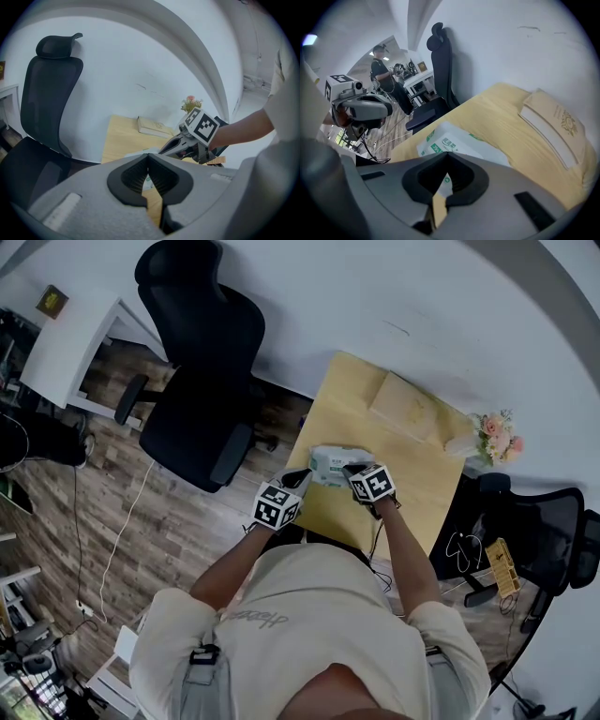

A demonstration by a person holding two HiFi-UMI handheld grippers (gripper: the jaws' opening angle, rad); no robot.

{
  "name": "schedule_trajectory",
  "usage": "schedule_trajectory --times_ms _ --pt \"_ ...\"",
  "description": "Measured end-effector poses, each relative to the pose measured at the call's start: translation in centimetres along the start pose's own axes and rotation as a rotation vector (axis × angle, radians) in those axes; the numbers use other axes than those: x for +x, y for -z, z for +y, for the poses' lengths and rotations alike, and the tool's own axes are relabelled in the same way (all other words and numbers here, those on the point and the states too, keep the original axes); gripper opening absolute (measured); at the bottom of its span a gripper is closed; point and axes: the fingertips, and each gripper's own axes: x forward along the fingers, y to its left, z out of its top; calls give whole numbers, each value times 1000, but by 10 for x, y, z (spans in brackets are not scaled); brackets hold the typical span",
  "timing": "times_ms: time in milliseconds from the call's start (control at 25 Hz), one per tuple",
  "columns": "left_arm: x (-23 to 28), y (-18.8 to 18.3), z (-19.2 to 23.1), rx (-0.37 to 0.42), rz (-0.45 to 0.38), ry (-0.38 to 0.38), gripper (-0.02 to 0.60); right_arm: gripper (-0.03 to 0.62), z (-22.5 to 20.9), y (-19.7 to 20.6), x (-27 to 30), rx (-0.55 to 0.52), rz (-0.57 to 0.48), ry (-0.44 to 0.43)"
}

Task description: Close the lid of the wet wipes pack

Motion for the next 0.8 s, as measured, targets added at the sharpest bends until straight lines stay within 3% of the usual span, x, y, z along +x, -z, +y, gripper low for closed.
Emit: schedule_trajectory --times_ms 440,800 --pt "-5 -8 22 -8 5 13 17 2 1 2 18 -13 65 25" --pt "-3 -9 27 -1 15 71 17 2 -1 1 19 78 14 91"
